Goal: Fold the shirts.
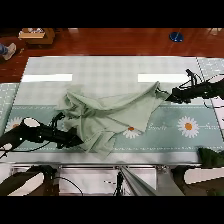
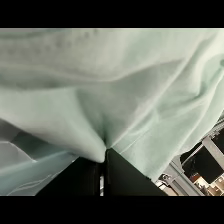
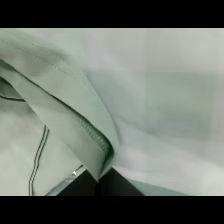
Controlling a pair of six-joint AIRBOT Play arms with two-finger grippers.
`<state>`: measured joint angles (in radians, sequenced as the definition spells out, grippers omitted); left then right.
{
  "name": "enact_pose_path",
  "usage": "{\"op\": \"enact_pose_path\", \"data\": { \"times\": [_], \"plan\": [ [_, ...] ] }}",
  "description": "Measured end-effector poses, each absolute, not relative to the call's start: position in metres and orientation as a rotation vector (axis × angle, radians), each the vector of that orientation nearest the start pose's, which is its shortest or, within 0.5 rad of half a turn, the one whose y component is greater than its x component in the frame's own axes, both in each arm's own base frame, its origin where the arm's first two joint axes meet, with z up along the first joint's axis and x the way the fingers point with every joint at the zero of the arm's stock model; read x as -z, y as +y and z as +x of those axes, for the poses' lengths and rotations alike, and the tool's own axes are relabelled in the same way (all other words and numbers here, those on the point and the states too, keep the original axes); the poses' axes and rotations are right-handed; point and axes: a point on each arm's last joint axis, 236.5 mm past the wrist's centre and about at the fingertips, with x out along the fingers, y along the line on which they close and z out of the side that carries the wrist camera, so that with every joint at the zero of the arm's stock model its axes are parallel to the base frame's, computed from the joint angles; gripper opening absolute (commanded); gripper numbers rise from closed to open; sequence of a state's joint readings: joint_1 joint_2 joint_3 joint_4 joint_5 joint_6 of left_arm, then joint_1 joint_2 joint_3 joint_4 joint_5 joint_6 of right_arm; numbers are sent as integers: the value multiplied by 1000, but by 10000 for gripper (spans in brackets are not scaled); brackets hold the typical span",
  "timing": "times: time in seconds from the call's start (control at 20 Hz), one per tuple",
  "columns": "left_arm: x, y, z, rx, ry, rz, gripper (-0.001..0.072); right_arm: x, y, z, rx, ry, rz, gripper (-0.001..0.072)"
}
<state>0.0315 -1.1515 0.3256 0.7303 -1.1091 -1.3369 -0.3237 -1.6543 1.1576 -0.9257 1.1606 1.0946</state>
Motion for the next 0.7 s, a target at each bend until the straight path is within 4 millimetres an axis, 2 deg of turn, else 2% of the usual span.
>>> {"op": "enact_pose_path", "data": {
  "times": [0.1,0.2,0.3,0.35,0.45,0.5,0.55,0.6,0.7],
  "plan": [
    [114,-150,168,328,1704,-804,21,88,2,399,-329,1367,519,30],
    [102,-147,187,365,1639,-746,21,69,1,401,-339,1328,477,29],
    [64,-154,213,469,1552,-707,21,30,-1,410,-348,1230,418,29],
    [37,-155,234,513,1470,-669,20,3,-3,417,-349,1160,387,29],
    [-34,-154,276,585,1256,-578,20,-67,-3,434,-350,979,328,29],
    [-82,-151,296,609,1116,-525,20,-105,-3,440,-345,883,293,29],
    [-131,-145,313,614,973,-474,20,-150,-3,442,-343,781,254,28],
    [-190,-136,327,605,803,-422,20,-192,-2,442,-337,679,217,28],
    [-301,-117,330,565,501,-329,20,-281,1,430,-310,480,155,28]
  ]
}}
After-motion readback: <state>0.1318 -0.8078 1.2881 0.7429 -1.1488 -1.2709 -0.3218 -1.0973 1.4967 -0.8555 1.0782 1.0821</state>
